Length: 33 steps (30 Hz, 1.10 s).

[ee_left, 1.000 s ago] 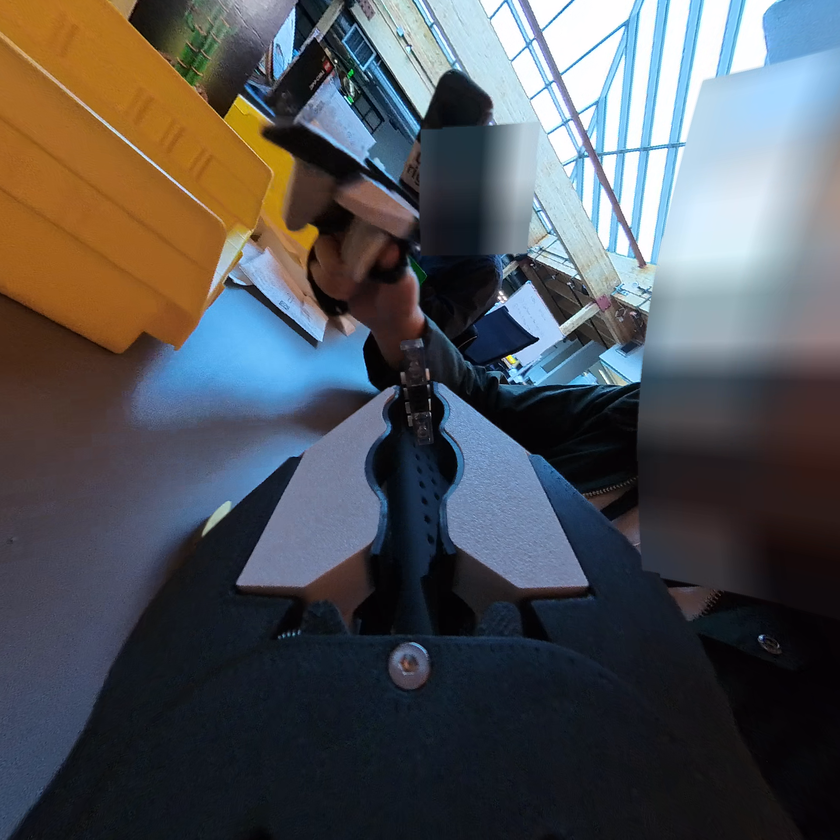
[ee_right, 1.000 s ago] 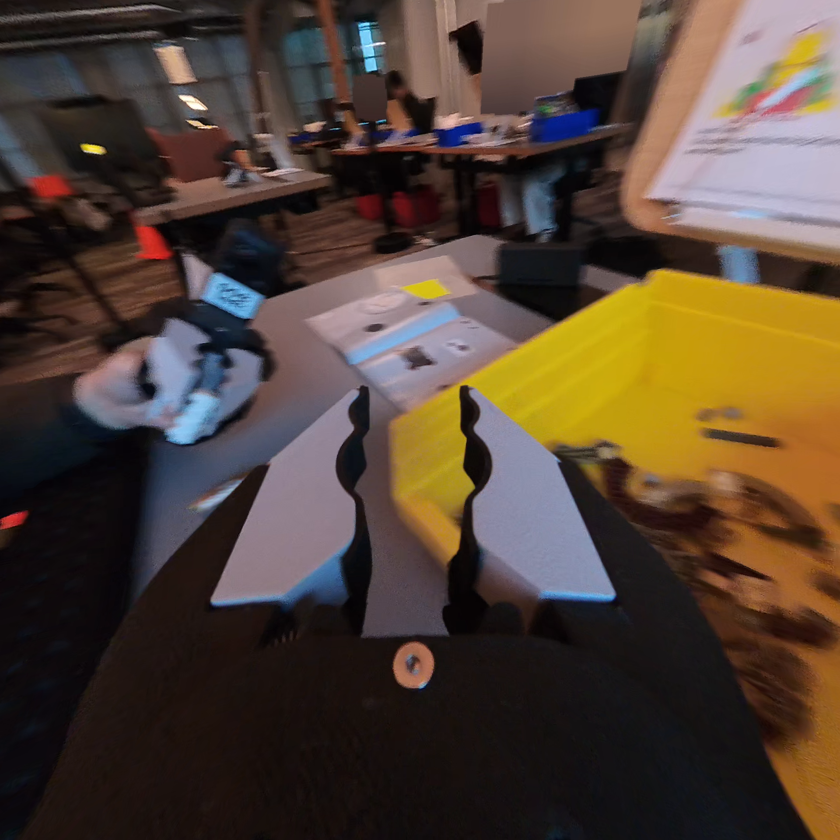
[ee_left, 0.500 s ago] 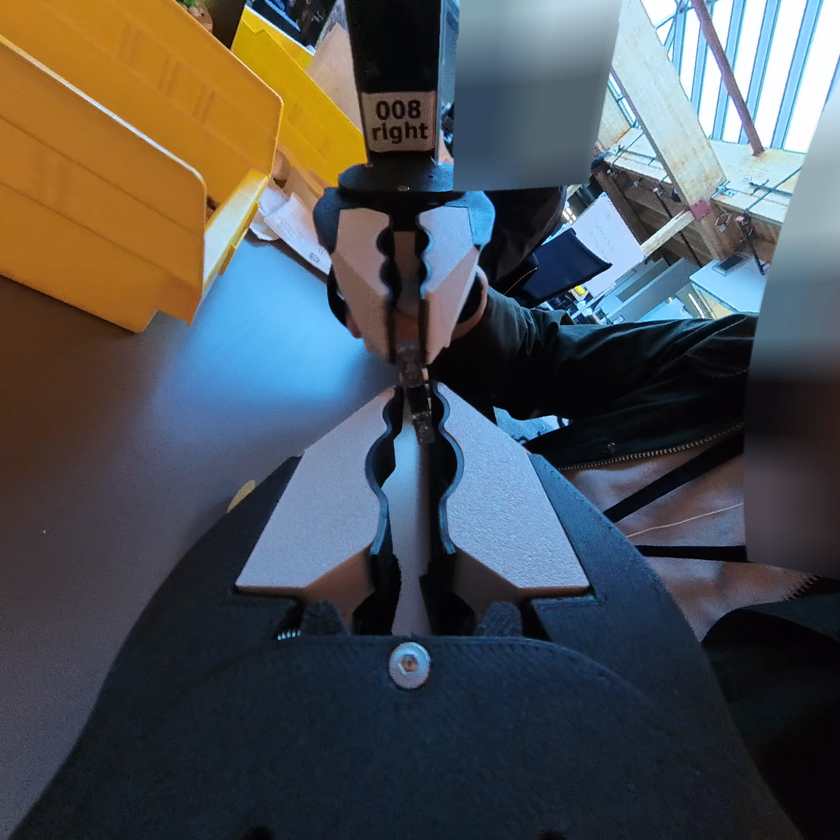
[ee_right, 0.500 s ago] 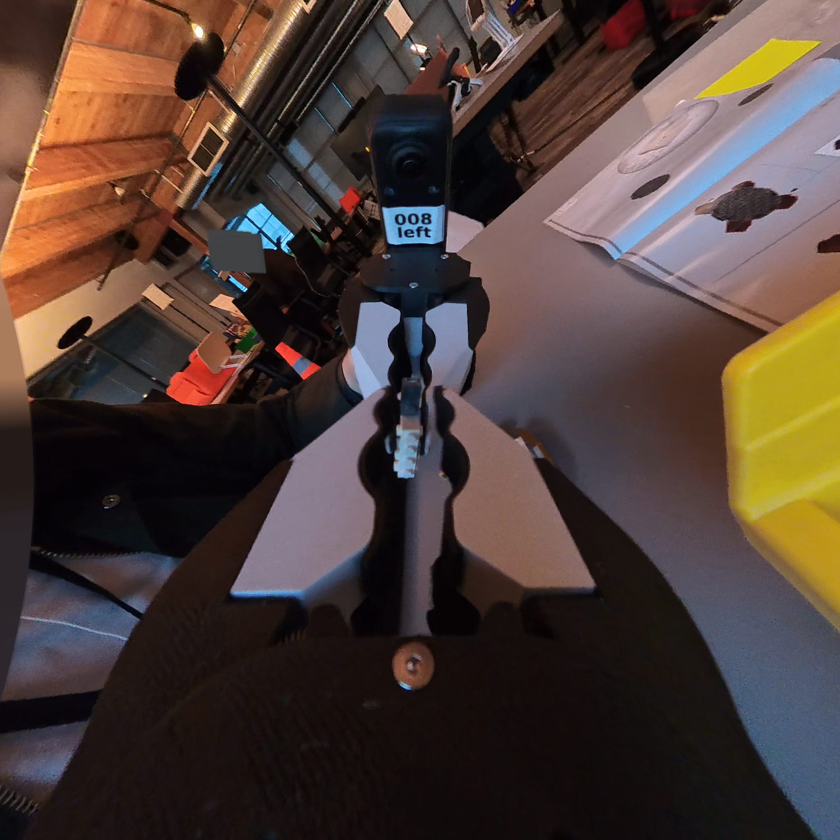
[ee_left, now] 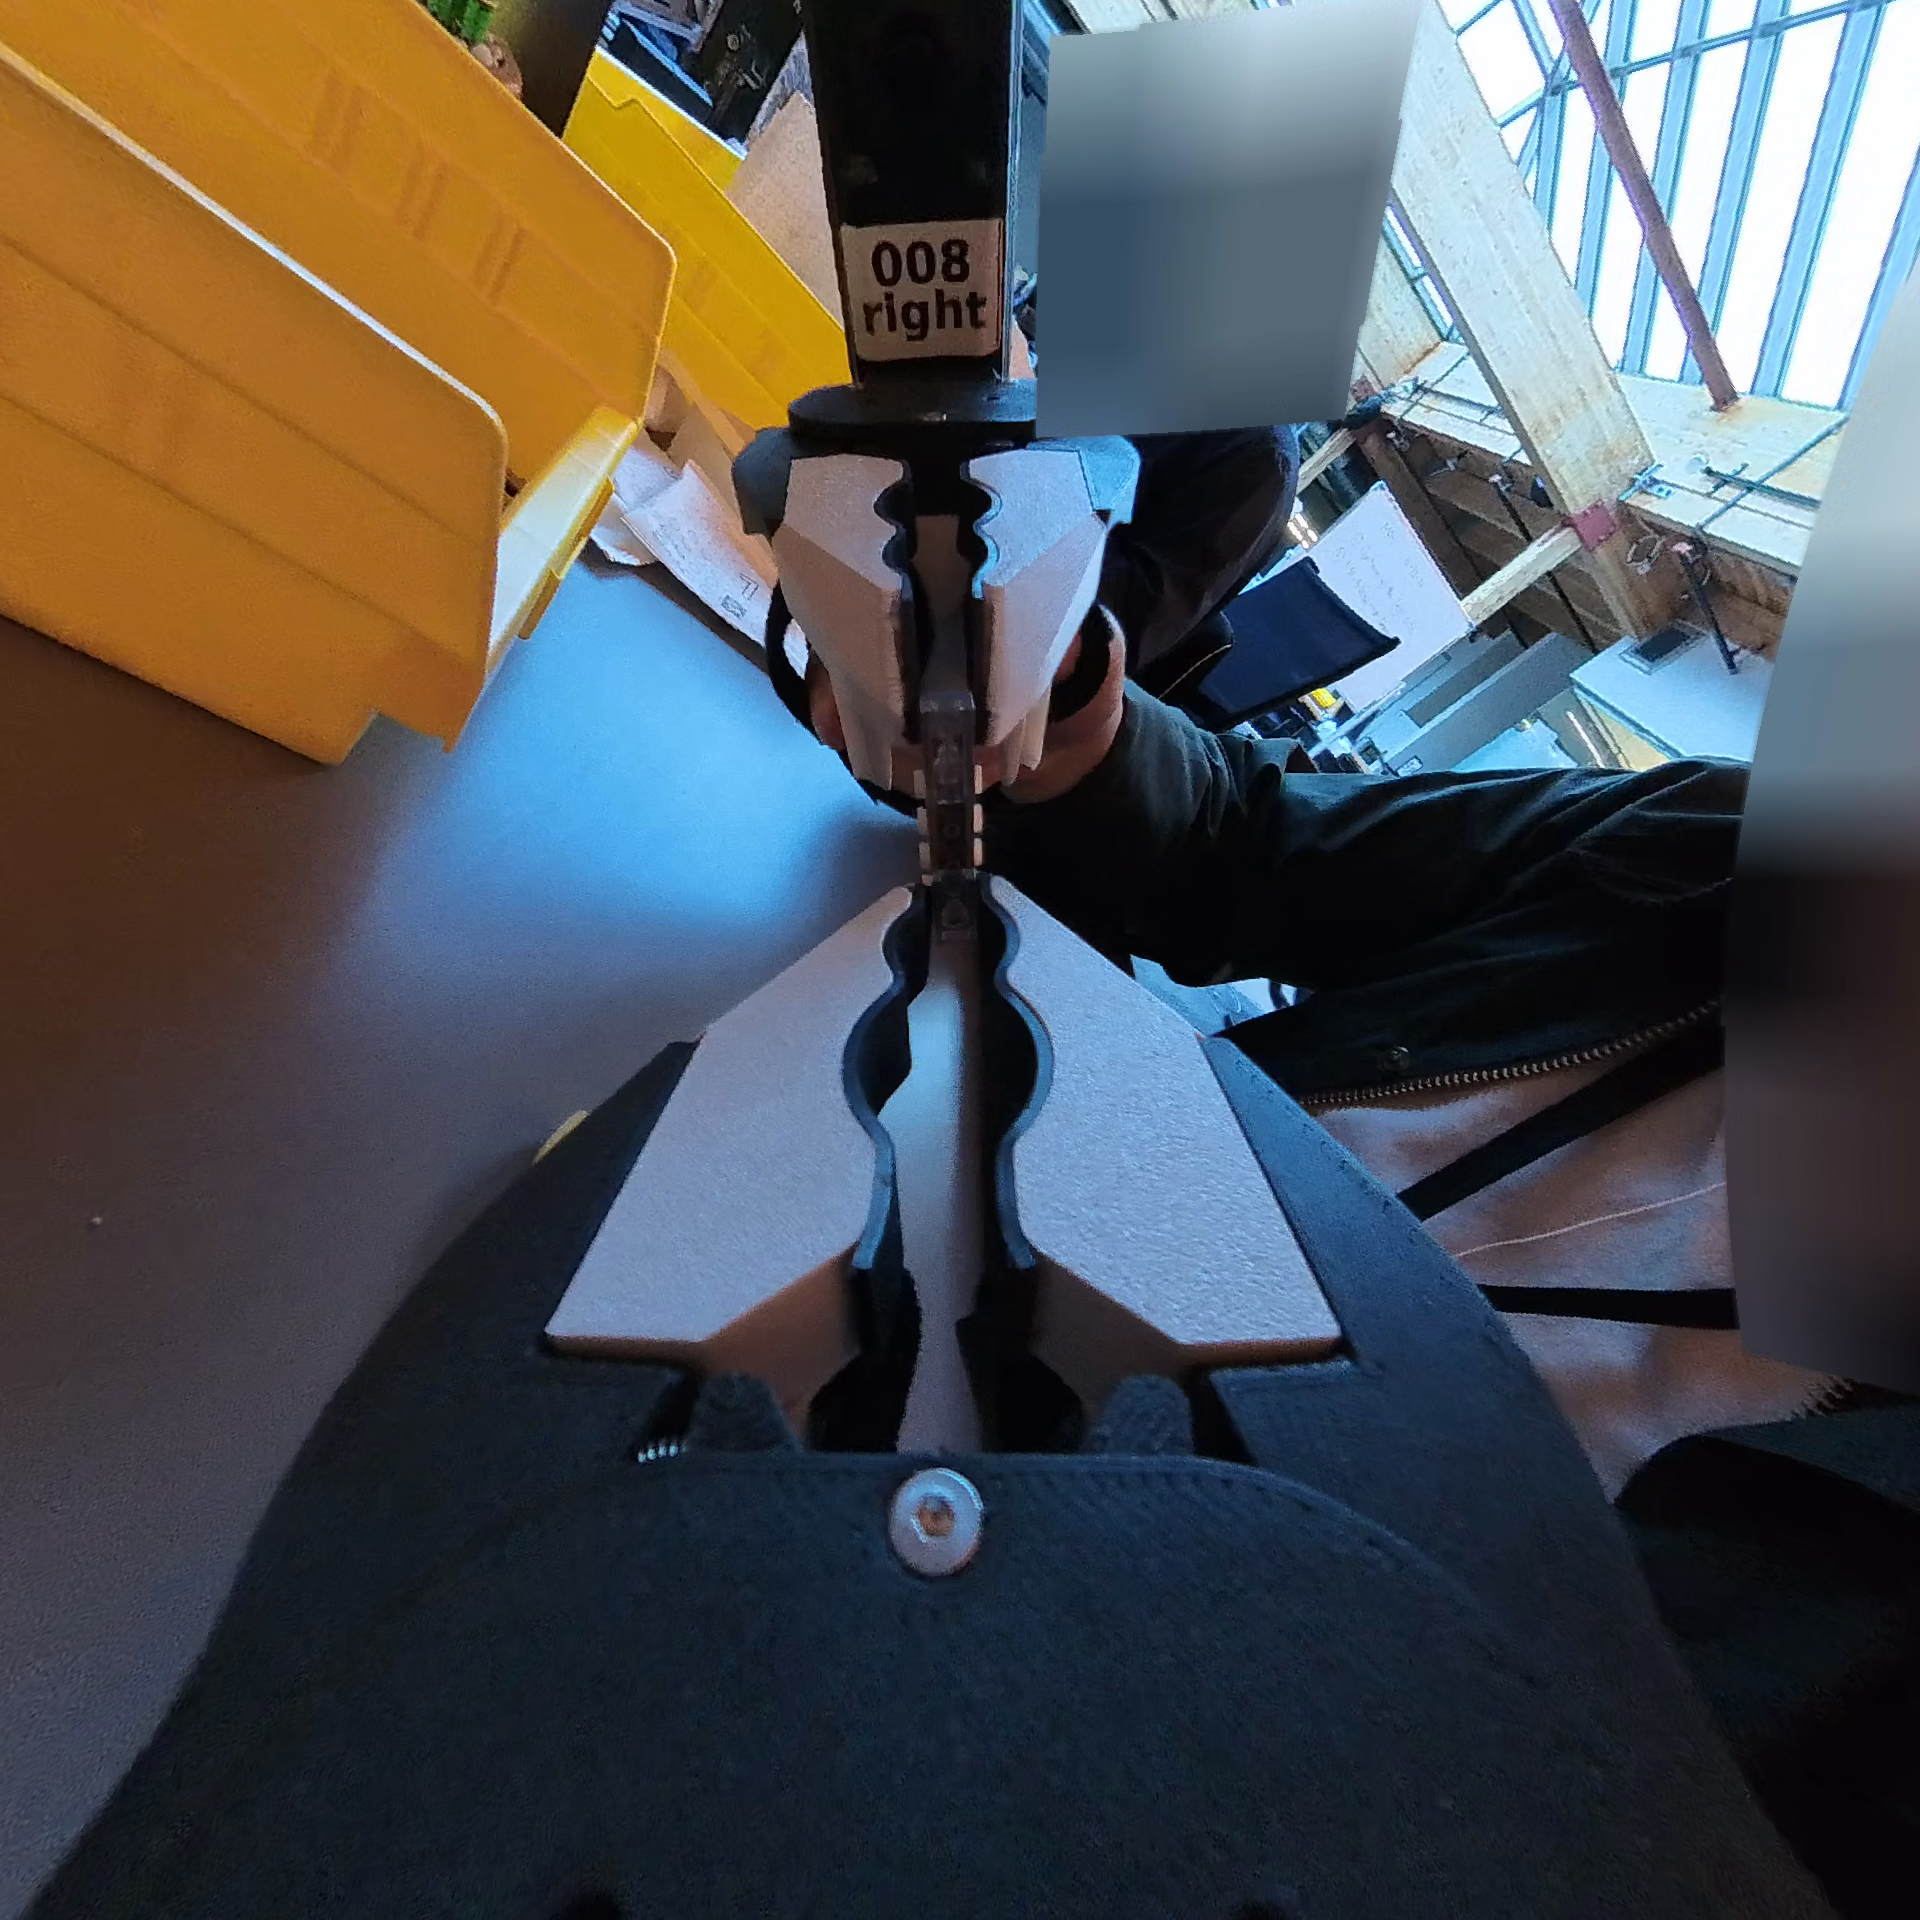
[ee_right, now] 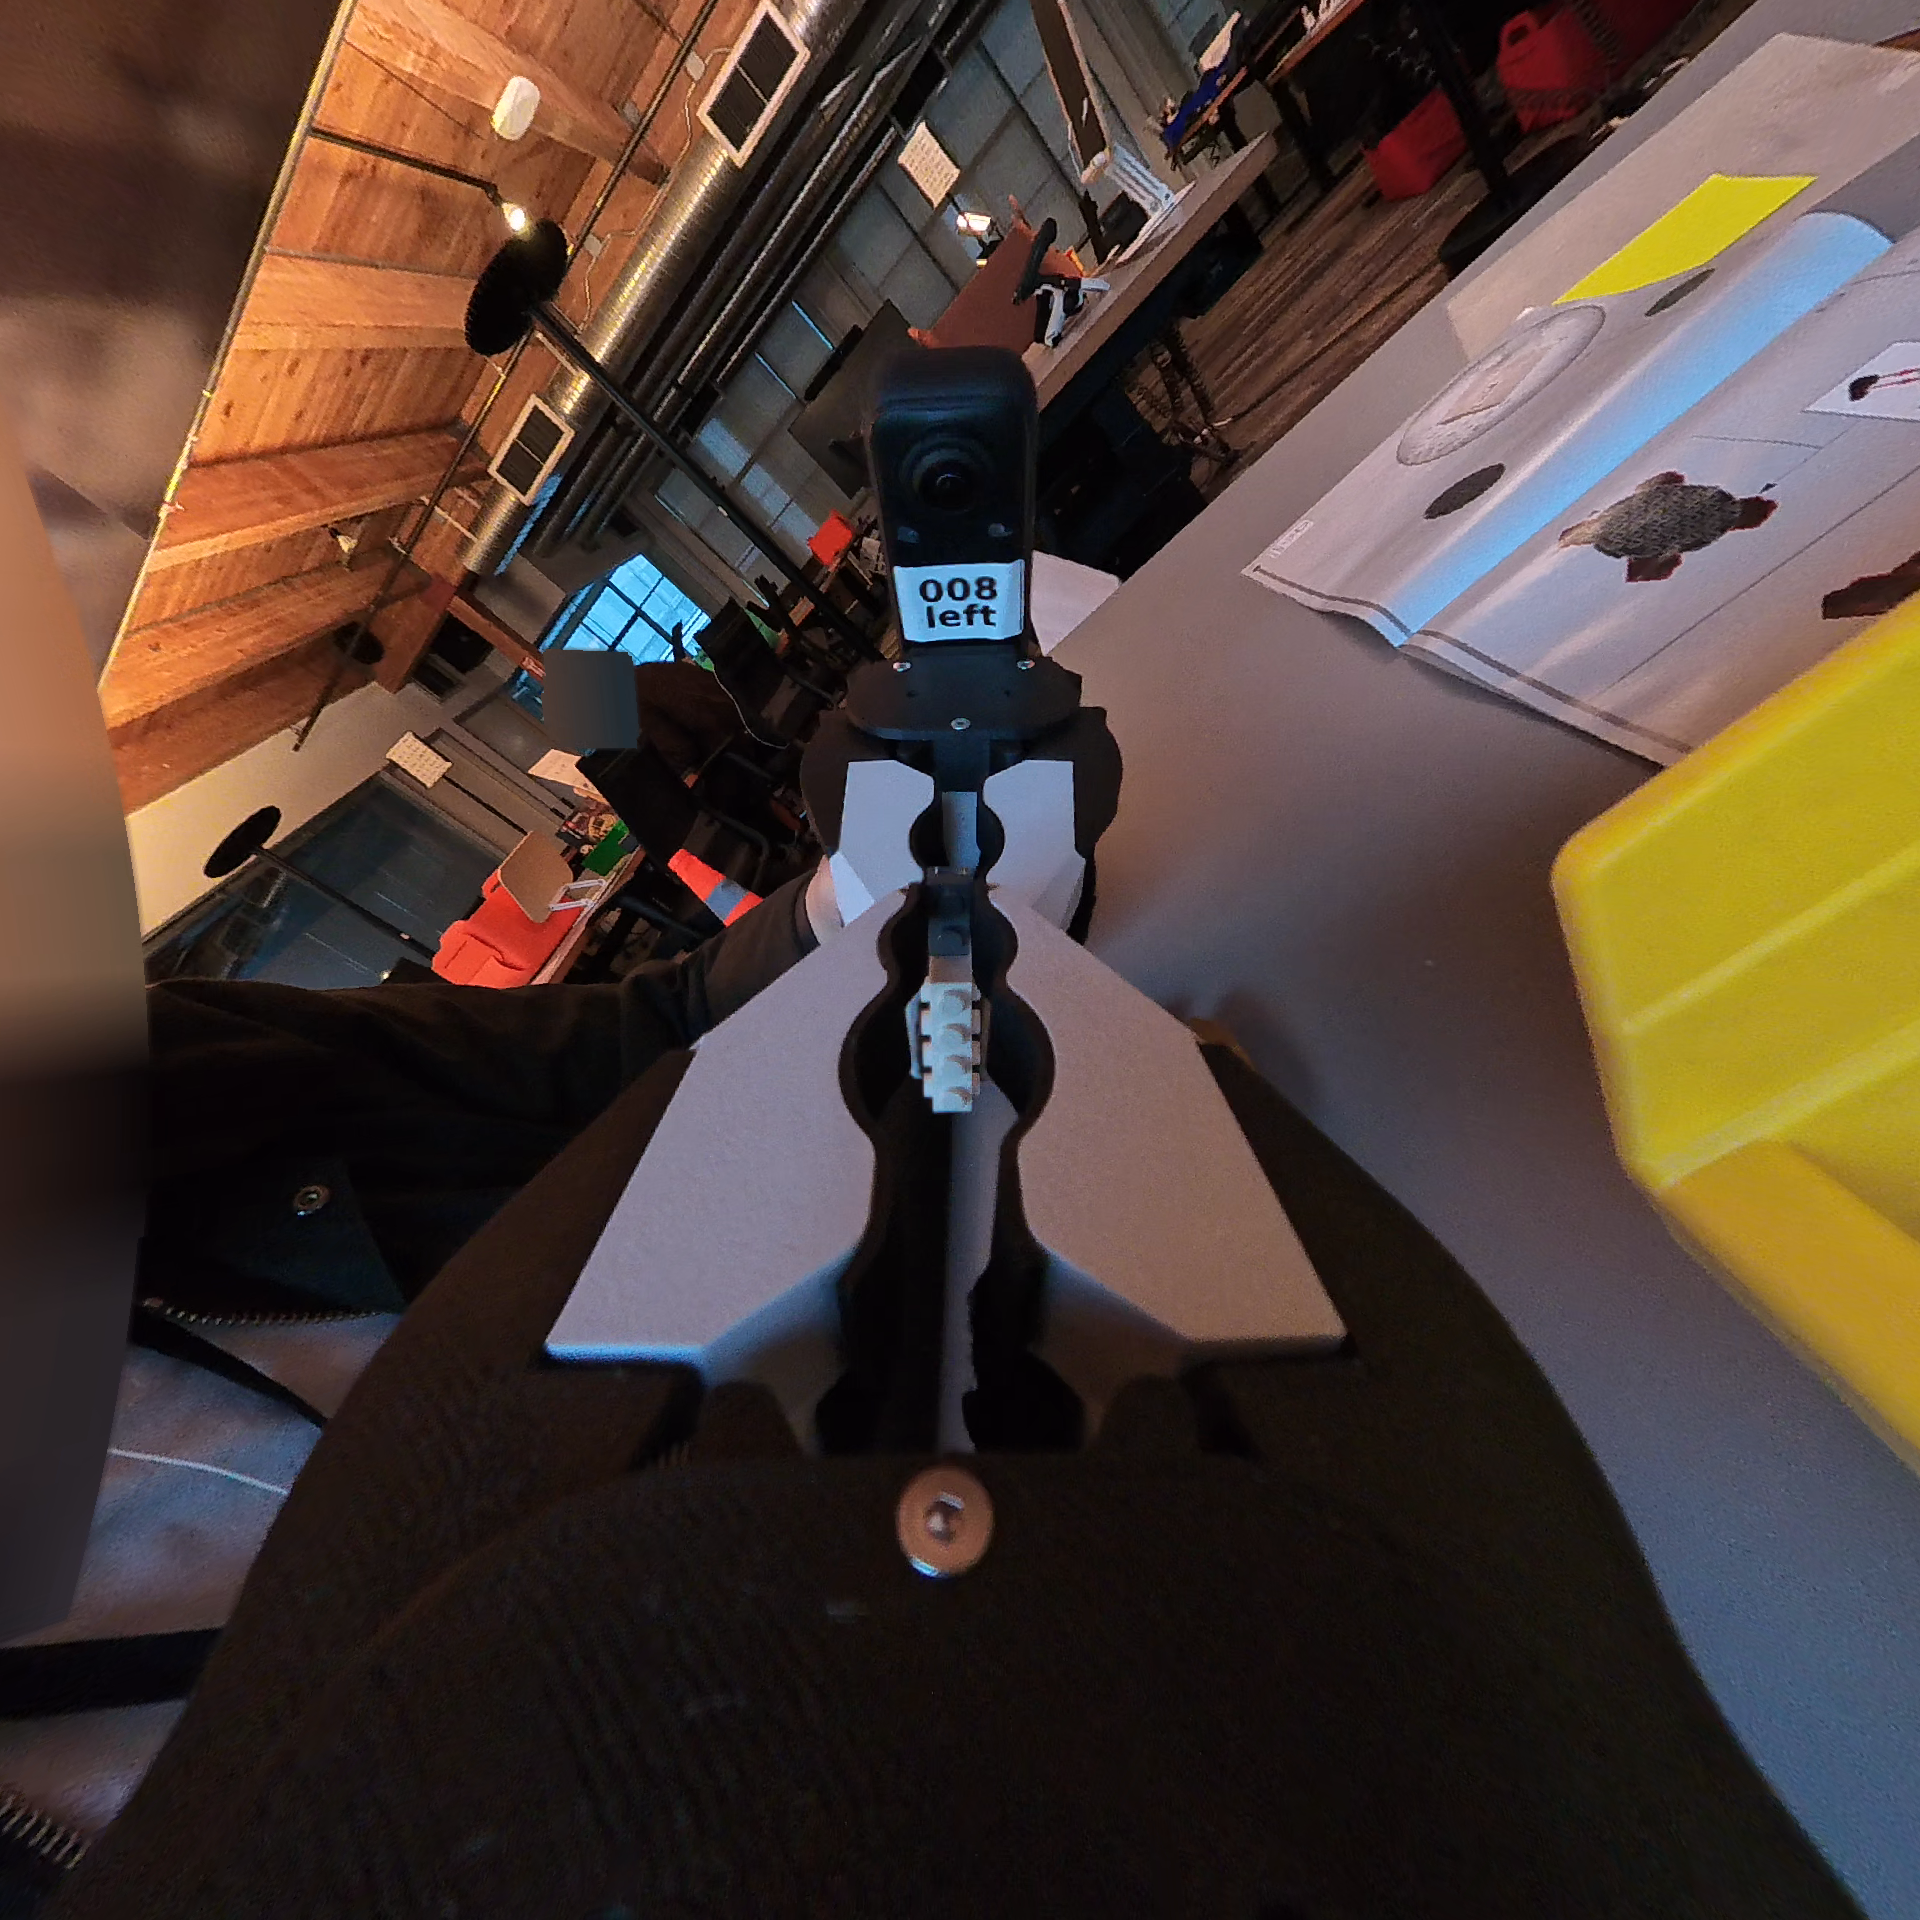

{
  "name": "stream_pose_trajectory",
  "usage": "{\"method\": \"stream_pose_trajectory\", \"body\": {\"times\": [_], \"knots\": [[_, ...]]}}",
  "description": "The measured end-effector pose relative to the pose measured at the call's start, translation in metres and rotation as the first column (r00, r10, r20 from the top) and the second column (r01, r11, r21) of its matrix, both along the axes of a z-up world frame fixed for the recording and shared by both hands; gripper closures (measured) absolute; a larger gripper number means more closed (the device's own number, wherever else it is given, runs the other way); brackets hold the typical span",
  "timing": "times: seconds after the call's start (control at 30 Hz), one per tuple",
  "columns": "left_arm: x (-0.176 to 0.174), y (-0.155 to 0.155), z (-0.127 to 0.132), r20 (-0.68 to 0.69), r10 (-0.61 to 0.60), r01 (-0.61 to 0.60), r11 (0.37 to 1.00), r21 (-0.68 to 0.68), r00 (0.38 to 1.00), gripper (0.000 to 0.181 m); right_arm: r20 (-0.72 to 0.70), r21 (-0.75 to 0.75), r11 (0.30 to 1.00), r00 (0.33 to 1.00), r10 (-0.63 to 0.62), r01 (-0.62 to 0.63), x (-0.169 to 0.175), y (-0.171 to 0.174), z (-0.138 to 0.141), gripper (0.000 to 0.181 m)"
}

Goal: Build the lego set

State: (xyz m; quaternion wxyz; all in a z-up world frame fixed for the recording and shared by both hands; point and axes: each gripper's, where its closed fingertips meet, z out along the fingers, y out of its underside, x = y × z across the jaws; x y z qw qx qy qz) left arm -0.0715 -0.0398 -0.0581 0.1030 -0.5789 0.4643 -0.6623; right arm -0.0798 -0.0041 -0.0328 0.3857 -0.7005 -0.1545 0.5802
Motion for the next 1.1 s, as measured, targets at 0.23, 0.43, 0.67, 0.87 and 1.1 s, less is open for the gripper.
{"method": "stream_pose_trajectory", "body": {"times": [0.23,0.43,0.67,0.87,1.1], "knots": [[-0.005,0.003,0.002,-0.003,0.011,-0.011,1.000,0.005,1.000,0.175,0.021,0.013,1.000,1.000,0.017,-0.017,-0.001,-0.003,-0.005,0.156],[-0.004,0.006,0.001,0.000,0.029,-0.029,0.999,0.013,1.000,0.175,0.059,-0.029,0.997,0.996,0.070,-0.068,-0.006,-0.008,-0.015,0.172],[-0.001,0.010,0.008,0.039,0.063,-0.063,0.998,0.002,0.997,0.170,0.014,-0.018,1.000,1.000,0.018,-0.018,-0.002,-0.002,-0.008,0.172],[0.000,0.015,0.009,0.037,0.087,-0.086,0.996,-0.030,0.996,0.172,0.013,0.022,1.000,1.000,-0.008,0.008,-0.003,0.000,-0.006,0.173],[0.003,0.013,0.008,0.044,0.104,-0.106,0.992,0.066,0.994,0.154,-0.013,0.040,0.999,1.000,-0.018,0.018,-0.004,0.002,-0.001,0.173]]}}
